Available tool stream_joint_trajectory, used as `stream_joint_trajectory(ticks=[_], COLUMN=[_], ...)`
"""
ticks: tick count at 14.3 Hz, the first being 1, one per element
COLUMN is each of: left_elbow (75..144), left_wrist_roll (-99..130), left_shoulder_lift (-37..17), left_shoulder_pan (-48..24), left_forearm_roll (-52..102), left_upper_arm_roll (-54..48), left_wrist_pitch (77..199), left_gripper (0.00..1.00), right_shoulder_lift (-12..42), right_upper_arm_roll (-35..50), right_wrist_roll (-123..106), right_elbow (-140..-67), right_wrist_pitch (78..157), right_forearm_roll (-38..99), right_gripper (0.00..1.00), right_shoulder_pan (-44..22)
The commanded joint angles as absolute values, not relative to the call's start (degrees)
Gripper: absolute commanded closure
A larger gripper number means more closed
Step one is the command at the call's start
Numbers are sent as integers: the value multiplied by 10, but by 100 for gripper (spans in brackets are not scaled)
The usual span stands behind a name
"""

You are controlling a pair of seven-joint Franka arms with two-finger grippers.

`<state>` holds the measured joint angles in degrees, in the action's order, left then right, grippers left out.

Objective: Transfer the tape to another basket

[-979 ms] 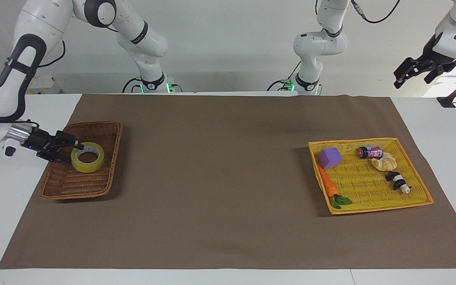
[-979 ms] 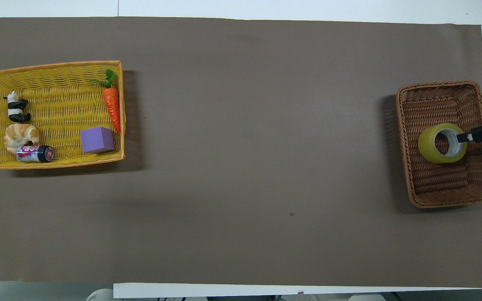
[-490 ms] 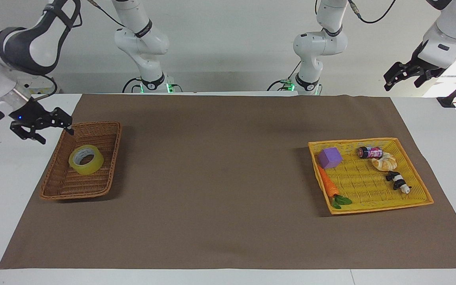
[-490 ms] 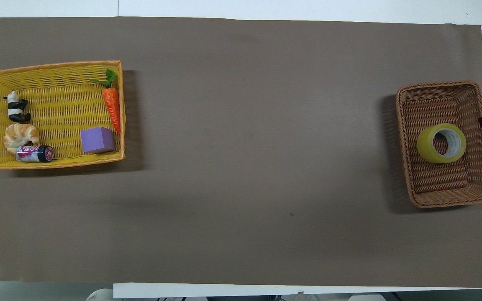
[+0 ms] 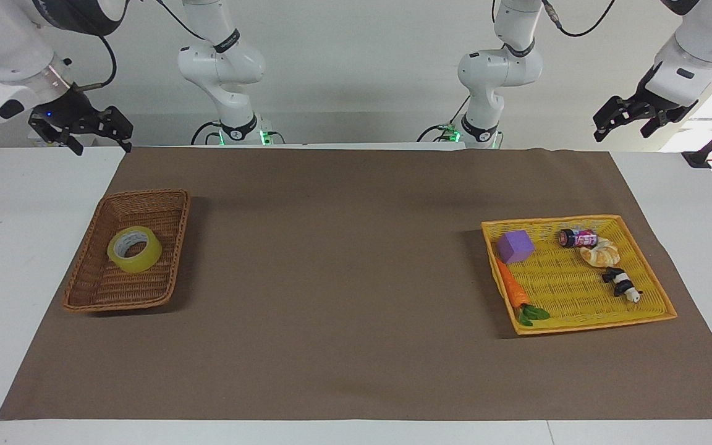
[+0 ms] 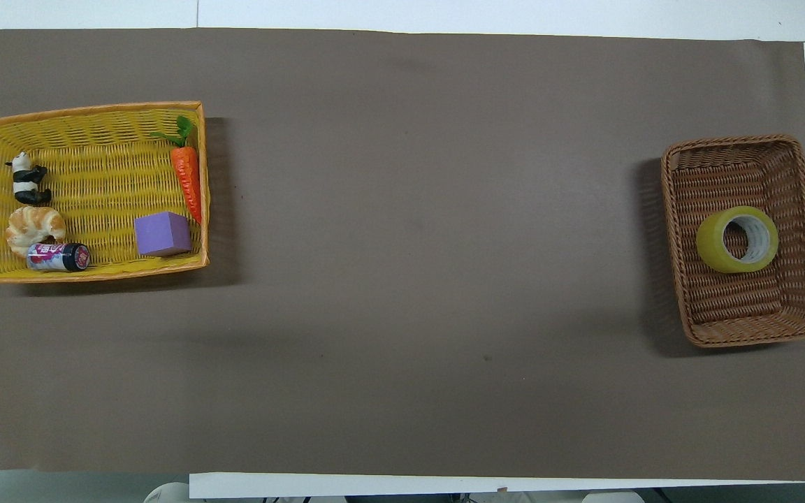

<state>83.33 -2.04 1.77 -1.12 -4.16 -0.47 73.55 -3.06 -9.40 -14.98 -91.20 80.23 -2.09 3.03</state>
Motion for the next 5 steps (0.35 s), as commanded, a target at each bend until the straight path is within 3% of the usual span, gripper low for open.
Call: stream_joint_trajectory(ticks=[1, 5], left_elbow=[855, 855], left_wrist_roll=[-27, -27], left_shoulder_lift=[37, 37], left_shoulder_pan=[-10, -11], left_forearm_roll=[-35, -35], left_upper_arm_roll=[1, 1], left_wrist_pitch=[744, 744], left_gripper=[0, 0], right_shoulder_lift=[-17, -16], right_upper_arm_roll=[-90, -91], right_wrist_roll=[-143, -142], right_elbow=[-895, -890], right_wrist_pitch=[795, 795], right_forearm_roll=[-35, -47], right_gripper=[1, 1], right_shoulder_pan=[29, 31])
